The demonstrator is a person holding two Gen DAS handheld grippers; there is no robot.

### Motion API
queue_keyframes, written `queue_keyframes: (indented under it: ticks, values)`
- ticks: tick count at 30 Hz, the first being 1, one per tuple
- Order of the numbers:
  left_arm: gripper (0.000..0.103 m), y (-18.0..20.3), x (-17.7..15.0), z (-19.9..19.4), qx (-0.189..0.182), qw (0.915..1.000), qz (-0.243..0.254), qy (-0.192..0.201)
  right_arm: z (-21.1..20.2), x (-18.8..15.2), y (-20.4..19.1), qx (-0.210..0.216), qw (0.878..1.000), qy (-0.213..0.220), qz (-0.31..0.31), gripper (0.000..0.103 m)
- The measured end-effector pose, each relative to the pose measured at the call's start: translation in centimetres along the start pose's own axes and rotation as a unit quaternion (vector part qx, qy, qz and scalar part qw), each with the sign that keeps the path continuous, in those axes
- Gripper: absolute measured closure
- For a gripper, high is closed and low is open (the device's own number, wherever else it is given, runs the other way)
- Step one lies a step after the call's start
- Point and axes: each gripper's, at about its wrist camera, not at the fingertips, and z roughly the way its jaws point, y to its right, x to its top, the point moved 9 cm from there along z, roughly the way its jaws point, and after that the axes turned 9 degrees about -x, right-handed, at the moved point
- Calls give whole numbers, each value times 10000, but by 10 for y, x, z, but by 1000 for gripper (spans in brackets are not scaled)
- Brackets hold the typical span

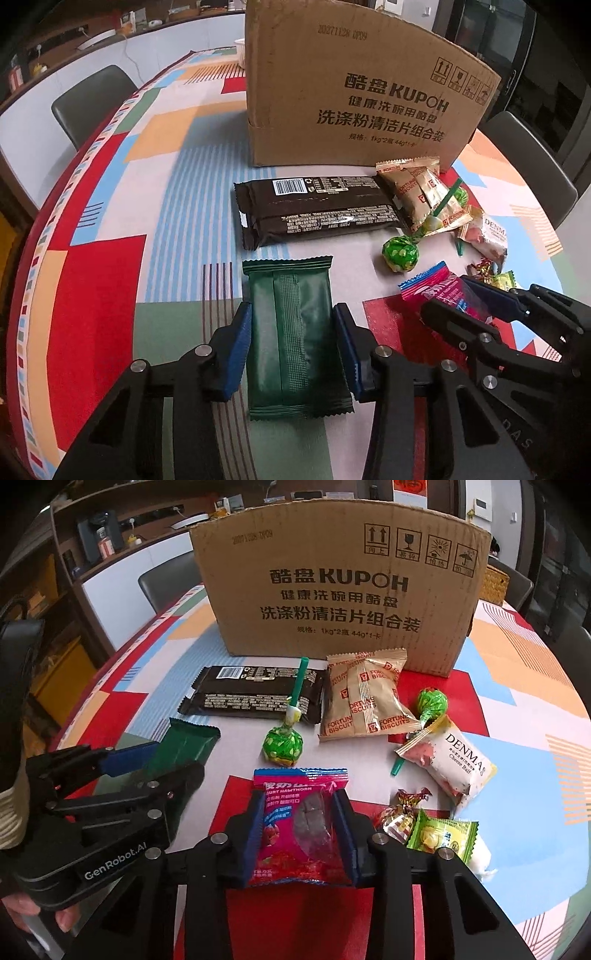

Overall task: Organize snacks
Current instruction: 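Grasp the green wrapped bar with the left tool, then carry the green bar and hawthorn packet into the box and release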

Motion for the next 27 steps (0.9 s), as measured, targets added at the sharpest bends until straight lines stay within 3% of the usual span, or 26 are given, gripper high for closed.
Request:
queue_keyframes:
  ticks: [13, 27]
  values:
    - [60, 9, -2, -43, -98, 9993, 19, 369, -29, 1, 6, 96, 9997, 215, 105, 67]
    - [60, 32, 20, -114, -190, 9927, 278, 1158, -96, 24, 11, 94, 9952, 965, 157, 68]
